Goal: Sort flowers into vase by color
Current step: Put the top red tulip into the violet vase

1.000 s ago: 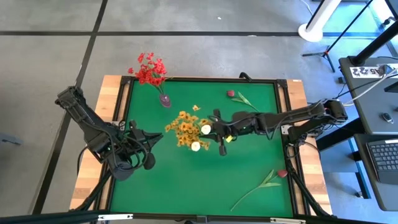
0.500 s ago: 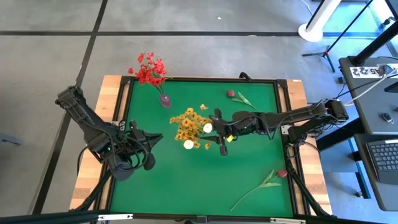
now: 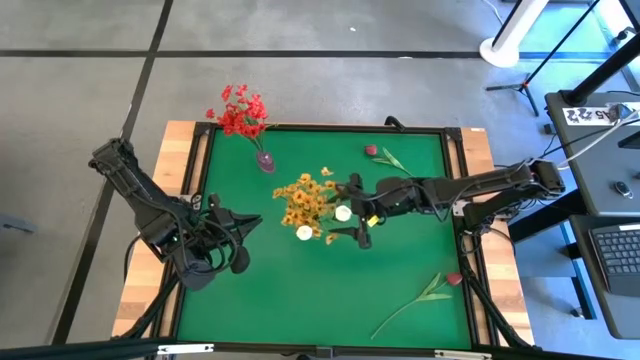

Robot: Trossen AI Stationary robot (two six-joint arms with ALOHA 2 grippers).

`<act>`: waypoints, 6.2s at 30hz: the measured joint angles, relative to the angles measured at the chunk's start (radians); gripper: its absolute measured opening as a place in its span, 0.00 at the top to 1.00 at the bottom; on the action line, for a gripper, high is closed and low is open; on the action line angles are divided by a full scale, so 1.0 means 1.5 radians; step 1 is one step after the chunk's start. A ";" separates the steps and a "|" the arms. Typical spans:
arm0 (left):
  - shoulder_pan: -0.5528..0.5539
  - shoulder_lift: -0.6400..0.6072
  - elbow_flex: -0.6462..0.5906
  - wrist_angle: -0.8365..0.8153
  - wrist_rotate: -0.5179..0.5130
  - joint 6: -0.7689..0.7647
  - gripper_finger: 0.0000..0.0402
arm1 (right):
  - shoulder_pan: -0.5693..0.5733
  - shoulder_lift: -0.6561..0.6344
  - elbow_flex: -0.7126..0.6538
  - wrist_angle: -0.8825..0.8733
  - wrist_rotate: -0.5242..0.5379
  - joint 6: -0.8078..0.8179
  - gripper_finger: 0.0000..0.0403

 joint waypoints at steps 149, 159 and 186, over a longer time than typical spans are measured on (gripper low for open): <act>0.373 0.018 0.186 0.565 0.544 0.618 0.84 | -0.252 -0.296 0.008 0.212 -0.300 0.310 0.99; 0.439 0.076 0.185 0.655 0.627 0.626 0.59 | -0.176 -0.092 0.183 0.235 -0.274 0.276 0.99; 0.428 0.080 0.185 0.628 0.522 0.581 0.97 | -0.175 0.059 0.294 0.203 -0.298 0.309 0.99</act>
